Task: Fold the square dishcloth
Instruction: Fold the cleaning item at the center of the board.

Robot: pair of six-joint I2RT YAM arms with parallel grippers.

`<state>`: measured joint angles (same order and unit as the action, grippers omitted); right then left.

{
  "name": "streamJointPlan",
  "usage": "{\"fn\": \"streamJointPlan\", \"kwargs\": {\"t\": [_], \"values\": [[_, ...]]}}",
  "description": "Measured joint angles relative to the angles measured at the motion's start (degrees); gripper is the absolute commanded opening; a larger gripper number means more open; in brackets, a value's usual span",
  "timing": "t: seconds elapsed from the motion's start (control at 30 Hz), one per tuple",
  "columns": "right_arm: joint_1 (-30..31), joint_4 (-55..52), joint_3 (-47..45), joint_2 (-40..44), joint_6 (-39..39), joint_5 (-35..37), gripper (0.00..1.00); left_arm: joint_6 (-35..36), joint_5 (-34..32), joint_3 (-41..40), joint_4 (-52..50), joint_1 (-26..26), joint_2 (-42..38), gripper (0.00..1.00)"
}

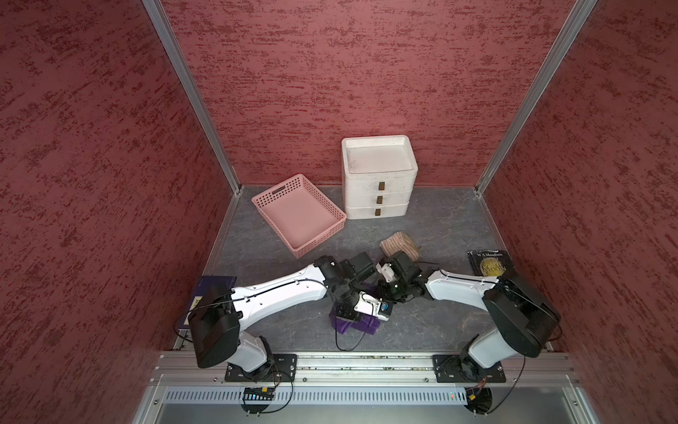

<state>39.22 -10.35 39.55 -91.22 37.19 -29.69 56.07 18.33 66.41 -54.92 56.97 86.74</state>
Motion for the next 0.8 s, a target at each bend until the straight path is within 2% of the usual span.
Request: {"fn": "streamJointPlan", "kwargs": {"t": [0.13, 0.3, 0.4, 0.53, 0.63, 0.67, 0.73, 0.8], "values": [[-1.6, 1.7, -0.5, -0.4, -0.3, -3.6, 0.15, 2.5, 0.9, 4.1, -0.9, -3.8, 3.6, 0.00], [-9.2, 3.3, -3.5, 7.6, 1.2, -6.5, 0.23, 5.3, 1.2, 8.3, -0.9, -7.6, 9.2, 0.00], [-12.8, 3.9, -3.9, 11.4, 1.6, -6.3, 0.23, 6.4, 2.0, 9.4, -0.8, -8.7, 12.2, 0.01], [-14.0, 4.5, -5.9, 12.0, 1.9, -4.8, 0.22, 6.8, 2.5, 10.0, 1.8, -10.0, 15.6, 0.19], [-14.2, 3.2, -8.2, 13.0, 1.9, -3.1, 0.23, 6.7, 1.0, 8.2, 7.9, -10.6, 16.4, 0.23], [-14.2, 2.6, -8.8, 13.9, 1.9, -2.4, 0.23, 6.9, -0.3, 6.9, 11.1, -10.8, 16.4, 0.30], [-14.2, 0.6, -9.7, 17.2, 2.0, -0.6, 0.24, 8.0, -3.6, 3.5, 19.1, -11.2, 16.4, 0.51], [-14.2, -0.7, -10.4, 21.5, 2.3, 0.6, 0.25, 8.4, -7.3, 0.1, 26.3, -11.8, 16.4, 0.67]]}}
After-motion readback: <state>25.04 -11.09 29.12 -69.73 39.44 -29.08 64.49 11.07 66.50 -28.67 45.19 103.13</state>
